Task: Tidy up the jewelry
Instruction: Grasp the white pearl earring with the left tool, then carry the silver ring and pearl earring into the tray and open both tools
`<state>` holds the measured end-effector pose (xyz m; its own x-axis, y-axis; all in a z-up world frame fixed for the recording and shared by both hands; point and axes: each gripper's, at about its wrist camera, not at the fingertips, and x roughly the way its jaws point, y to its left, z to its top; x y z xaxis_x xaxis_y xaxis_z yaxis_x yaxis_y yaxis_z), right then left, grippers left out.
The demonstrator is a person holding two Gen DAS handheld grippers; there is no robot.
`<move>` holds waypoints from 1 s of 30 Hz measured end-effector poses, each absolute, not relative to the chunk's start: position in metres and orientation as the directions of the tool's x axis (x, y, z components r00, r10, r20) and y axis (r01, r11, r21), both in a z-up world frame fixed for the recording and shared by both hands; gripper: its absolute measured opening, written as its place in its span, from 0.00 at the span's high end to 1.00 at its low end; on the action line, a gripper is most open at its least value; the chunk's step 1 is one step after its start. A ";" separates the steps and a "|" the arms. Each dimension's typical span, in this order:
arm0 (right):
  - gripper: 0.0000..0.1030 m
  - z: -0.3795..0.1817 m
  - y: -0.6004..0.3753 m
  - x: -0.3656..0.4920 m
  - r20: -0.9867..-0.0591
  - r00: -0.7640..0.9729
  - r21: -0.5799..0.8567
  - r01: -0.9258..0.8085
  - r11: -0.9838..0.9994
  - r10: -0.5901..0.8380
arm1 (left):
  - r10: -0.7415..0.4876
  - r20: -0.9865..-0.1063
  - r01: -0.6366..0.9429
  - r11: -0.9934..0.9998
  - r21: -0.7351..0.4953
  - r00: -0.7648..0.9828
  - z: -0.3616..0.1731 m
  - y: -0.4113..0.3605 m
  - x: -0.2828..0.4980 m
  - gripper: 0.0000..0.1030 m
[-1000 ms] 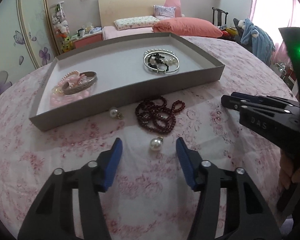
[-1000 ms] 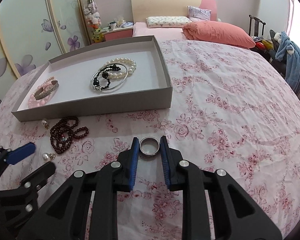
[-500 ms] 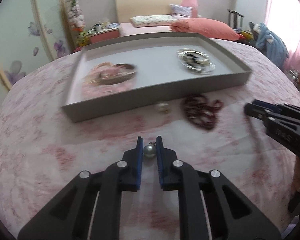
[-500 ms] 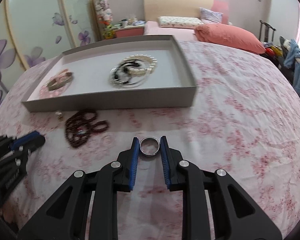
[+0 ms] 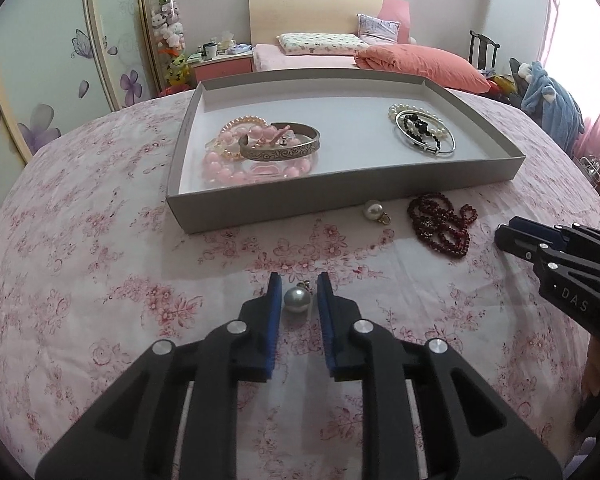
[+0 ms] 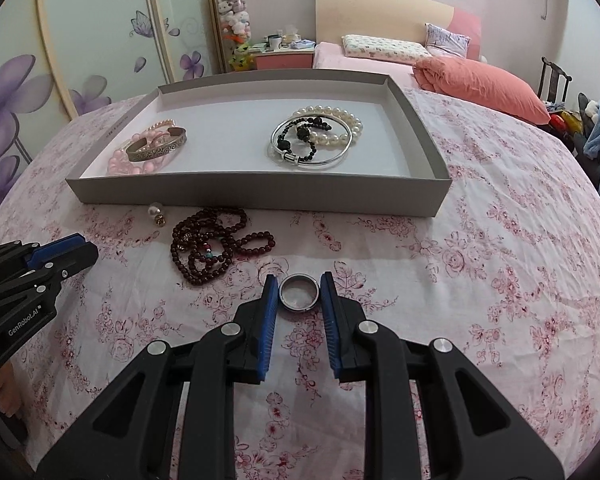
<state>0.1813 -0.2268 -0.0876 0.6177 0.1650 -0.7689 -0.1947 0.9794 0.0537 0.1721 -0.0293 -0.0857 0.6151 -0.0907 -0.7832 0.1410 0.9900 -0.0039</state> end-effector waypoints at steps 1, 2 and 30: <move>0.78 -0.088 -0.226 0.181 -0.769 0.618 0.054 -0.195 0.979 0.165 | -0.090 -0.783 0.141 0.990 -0.003 0.615 -0.086 -0.029 0.172 0.81; 0.78 -0.088 -0.226 0.181 -0.769 0.618 0.054 -0.195 0.979 0.165 | -0.090 -0.783 0.141 0.990 -0.002 0.615 -0.086 -0.029 0.172 0.81; 0.78 -0.021 -0.222 0.148 -0.561 0.805 0.051 -0.200 0.979 0.194 | -0.079 -0.601 0.099 0.995 -0.001 0.795 -0.021 -0.029 0.135 0.87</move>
<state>0.1477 -0.2215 -0.0207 0.8051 0.1935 -0.5606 -0.1998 0.9785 0.0508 0.1348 -0.0286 -0.0212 0.7952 -0.0792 -0.6011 0.0986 0.9951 -0.0006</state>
